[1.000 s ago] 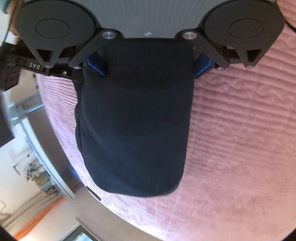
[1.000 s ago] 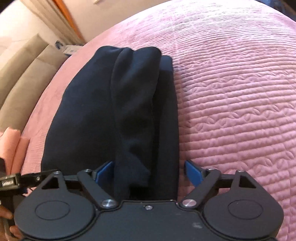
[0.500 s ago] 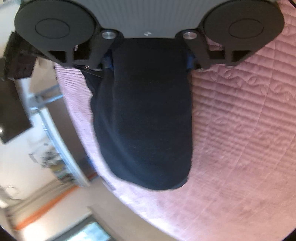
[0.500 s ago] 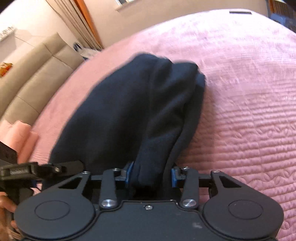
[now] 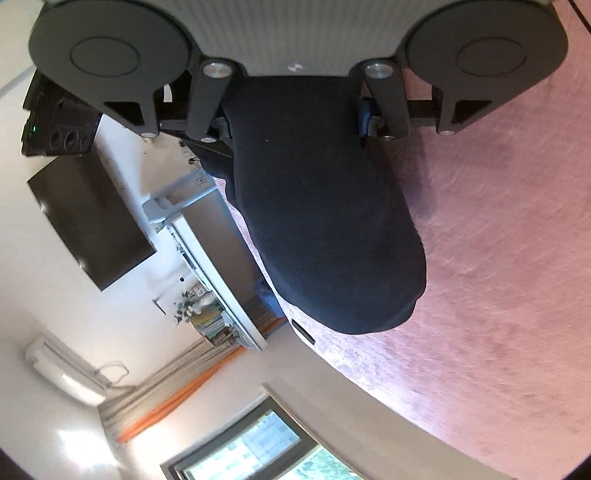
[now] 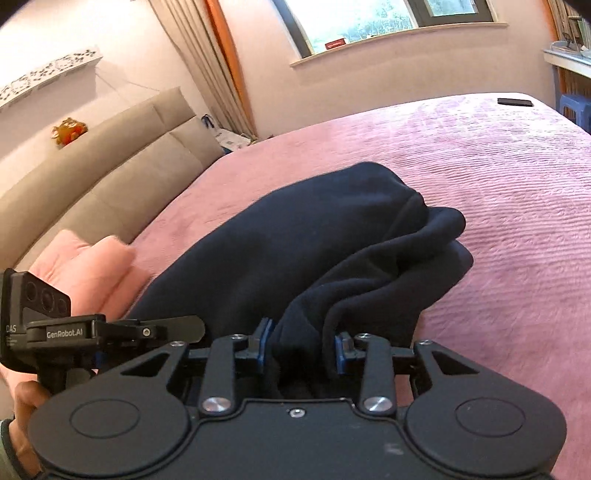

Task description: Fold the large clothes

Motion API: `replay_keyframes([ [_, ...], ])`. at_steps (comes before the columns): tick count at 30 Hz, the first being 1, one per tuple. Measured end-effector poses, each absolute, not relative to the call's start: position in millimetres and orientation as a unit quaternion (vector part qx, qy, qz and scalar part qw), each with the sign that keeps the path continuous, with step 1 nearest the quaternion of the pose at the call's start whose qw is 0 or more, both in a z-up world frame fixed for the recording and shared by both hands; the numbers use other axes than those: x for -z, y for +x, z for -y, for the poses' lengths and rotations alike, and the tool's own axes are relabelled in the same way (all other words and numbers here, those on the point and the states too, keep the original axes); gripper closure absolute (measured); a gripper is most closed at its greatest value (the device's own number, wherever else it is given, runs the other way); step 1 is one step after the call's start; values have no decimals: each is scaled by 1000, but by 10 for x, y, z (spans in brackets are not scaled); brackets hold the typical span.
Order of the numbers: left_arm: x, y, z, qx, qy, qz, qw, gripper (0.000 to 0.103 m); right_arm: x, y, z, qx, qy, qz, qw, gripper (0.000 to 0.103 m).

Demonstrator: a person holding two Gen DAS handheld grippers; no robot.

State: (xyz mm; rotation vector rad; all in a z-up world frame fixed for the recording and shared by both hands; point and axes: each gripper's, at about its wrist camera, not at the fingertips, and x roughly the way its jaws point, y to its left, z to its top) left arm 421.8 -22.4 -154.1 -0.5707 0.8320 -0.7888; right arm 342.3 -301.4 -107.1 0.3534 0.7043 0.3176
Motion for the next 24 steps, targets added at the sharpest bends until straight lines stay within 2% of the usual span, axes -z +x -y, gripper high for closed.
replay_keyframes([
  [5, 1387, 3603, -298, 348, -283, -384, 807, 46, 931, 2978, 2571, -162, 181, -350, 905, 62],
  [8, 1467, 3356, -459, 331, -269, -387, 817, 44, 1052, 2838, 2430, -161, 182, -370, 897, 62],
  [10, 1670, 3290, -531, 307, -246, -410, 823, 37, 1316, 2781, 2436, -149, 188, -395, 887, 62],
  [11, 1818, 3267, -546, 286, -225, -425, 829, 31, 1529, 2776, 2453, -133, 186, -413, 882, 55],
  [12, 1985, 3242, -561, 264, -202, -443, 833, 30, 1773, 2761, 2480, -107, 174, -436, 876, 47],
  [14, 2307, 3193, -620, 226, -164, -480, 832, 29, 2157, 2684, 2582, -66, 167, -479, 859, 50],
  [18, 2329, 2941, -725, 217, -170, -441, 854, 25, 2310, 2469, 2840, -50, 188, -480, 855, 50],
  [24, 2060, 2666, -748, 205, -176, -354, 895, 26, 1854, 2498, 2649, -112, 154, -390, 901, 49],
])
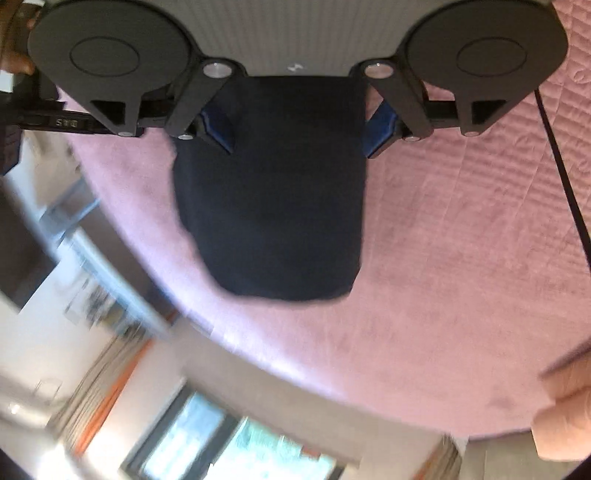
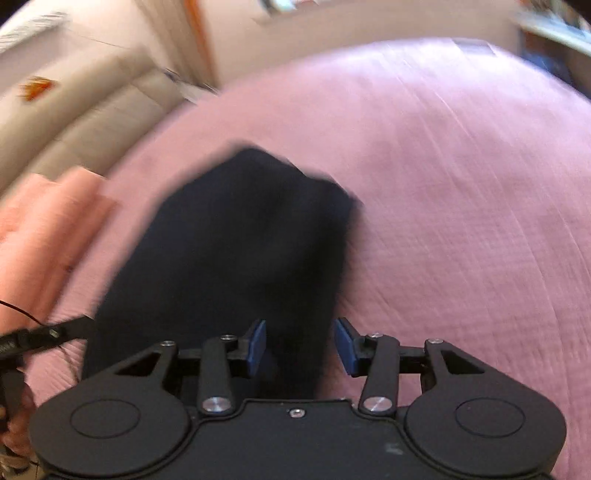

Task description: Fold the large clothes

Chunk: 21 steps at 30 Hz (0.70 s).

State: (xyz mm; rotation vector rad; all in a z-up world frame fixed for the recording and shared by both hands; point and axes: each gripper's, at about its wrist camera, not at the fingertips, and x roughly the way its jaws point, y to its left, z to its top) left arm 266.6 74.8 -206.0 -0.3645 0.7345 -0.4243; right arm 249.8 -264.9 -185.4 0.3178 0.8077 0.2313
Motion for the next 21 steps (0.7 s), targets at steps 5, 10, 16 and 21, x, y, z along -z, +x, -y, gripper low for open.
replay_keyframes([
  [5, 2025, 2542, -528, 220, -132, -306, 917, 30, 1828, 2854, 2139, -176, 72, -328, 925, 70],
  [10, 2118, 2273, -388, 198, -69, -291, 934, 59, 2140, 3035, 2029, -155, 27, -350, 924, 75],
  [16, 2179, 1944, -427, 163, -38, -338, 926, 62, 2196, 2943, 2283, -81, 12, -387, 919, 72],
  [21, 1901, 1689, -313, 200, -26, -295, 934, 60, 1680, 3098, 2089, -108, 29, -320, 941, 72],
])
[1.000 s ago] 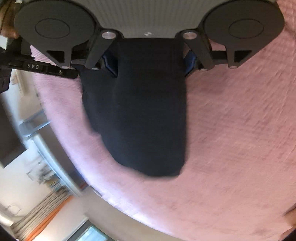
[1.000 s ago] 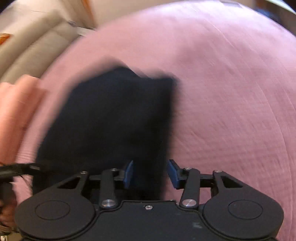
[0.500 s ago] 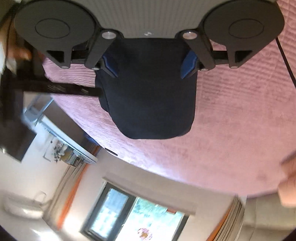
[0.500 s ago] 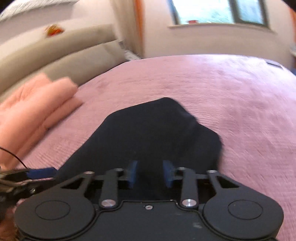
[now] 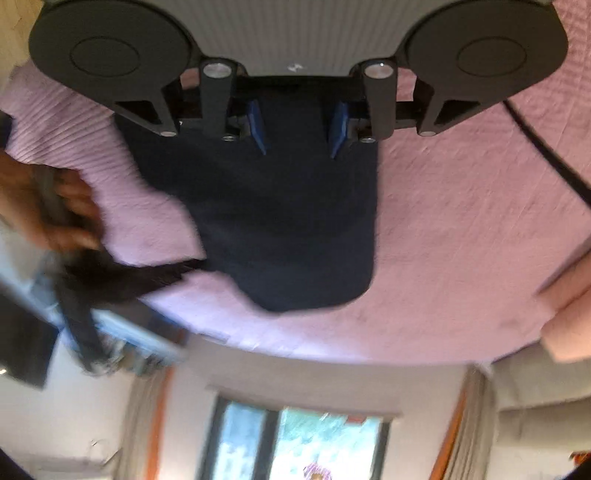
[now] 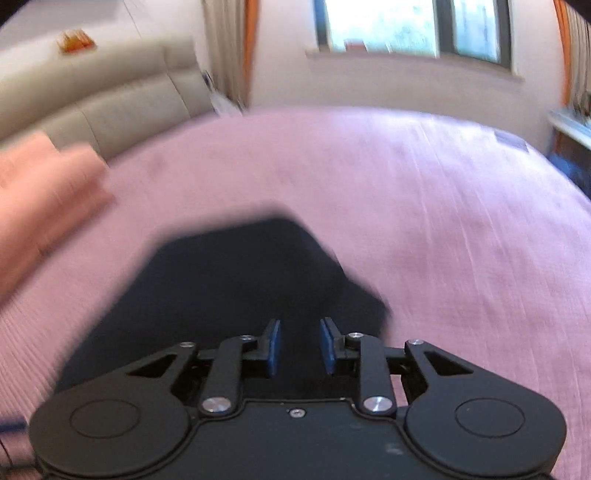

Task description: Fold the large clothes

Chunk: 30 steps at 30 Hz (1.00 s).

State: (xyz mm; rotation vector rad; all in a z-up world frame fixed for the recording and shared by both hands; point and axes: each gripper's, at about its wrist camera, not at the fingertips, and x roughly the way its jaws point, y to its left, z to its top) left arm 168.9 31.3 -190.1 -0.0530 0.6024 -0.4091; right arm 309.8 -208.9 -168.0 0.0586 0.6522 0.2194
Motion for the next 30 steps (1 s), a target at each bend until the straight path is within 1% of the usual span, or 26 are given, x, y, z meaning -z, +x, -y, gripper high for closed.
replay_keyframes([
  [2, 1875, 1737, -208, 229, -36, -281, 931, 60, 1585, 3355, 1869, -125, 24, -306, 943, 71],
  [4, 1917, 1842, -106, 226, -26, -284, 932, 61, 1638, 3613, 1643, -115, -3, -304, 946, 71],
  [7, 2064, 2033, -32, 208, -7, -294, 933, 61, 1827, 3937, 1492, -94, -26, -320, 942, 71],
  [11, 2207, 2094, -135, 220, -26, -304, 927, 62, 2130, 4123, 1493, -65, -62, -348, 933, 71],
  [13, 2249, 2048, -175, 228, -36, -308, 923, 62, 2282, 4175, 1591, -50, -56, -365, 928, 71],
  [14, 2269, 2021, -204, 231, -43, -311, 921, 62, 2340, 4199, 1678, -44, -47, -369, 927, 68],
  [15, 2298, 1995, -237, 234, -49, -315, 918, 62, 2378, 4201, 1772, -41, -33, -372, 927, 61],
  [16, 2314, 2028, -231, 236, -49, -317, 917, 62, 2380, 4179, 1831, -39, -24, -372, 927, 57],
  [22, 2322, 1989, -169, 232, -29, -316, 919, 62, 2141, 3922, 1938, -25, -9, -366, 930, 58],
  [26, 2210, 1894, -164, 231, -44, -314, 920, 57, 1779, 3436, 1931, -33, -26, -342, 939, 58],
  [29, 2047, 1819, -120, 228, -46, -304, 924, 56, 1527, 3064, 1899, -38, -37, -336, 941, 58],
  [30, 1969, 1777, -97, 228, -43, -298, 926, 53, 1444, 2947, 1885, -38, -40, -335, 941, 58],
])
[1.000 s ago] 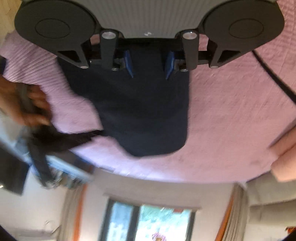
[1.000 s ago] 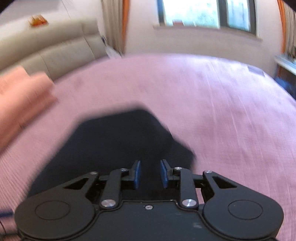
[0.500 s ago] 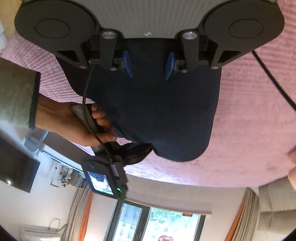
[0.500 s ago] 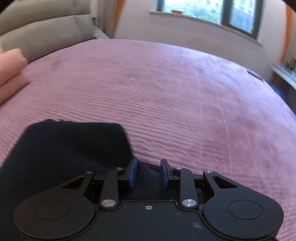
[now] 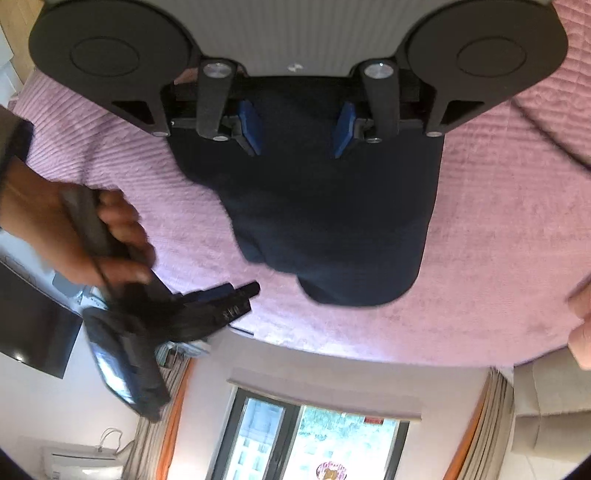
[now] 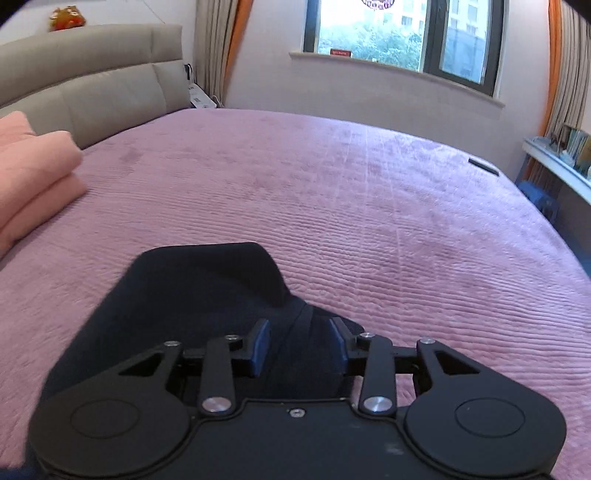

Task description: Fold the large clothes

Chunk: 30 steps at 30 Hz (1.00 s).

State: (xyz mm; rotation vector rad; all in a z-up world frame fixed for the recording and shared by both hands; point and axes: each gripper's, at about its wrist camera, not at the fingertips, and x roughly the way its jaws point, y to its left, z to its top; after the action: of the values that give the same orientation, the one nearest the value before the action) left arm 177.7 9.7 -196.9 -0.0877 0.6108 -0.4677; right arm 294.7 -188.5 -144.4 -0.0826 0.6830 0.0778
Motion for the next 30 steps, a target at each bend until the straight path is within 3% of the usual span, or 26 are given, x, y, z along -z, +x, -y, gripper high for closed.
replay_keyframes([
  [3, 1763, 1631, -19, 222, -33, -282, 933, 43, 1205, 2596, 1838, -42, -45, -331, 942, 56],
  [6, 1584, 1462, 54, 213, -25, -268, 939, 41, 984, 2285, 1790, -52, -39, -323, 944, 51],
  [9, 1442, 1308, 110, 177, -6, -249, 952, 34, 810, 2035, 1709, -53, -40, -316, 946, 38],
  [13, 1226, 1244, 139, 130, 17, -237, 963, 28, 623, 1684, 1667, -51, -22, -303, 951, 36],
  [19, 978, 1423, -1, 84, -23, -279, 956, 26, 543, 1225, 1708, -29, 38, -304, 951, 34],
  [30, 807, 1333, -6, 41, 2, -307, 951, 7, 571, 934, 1607, -15, 76, -322, 943, 27],
])
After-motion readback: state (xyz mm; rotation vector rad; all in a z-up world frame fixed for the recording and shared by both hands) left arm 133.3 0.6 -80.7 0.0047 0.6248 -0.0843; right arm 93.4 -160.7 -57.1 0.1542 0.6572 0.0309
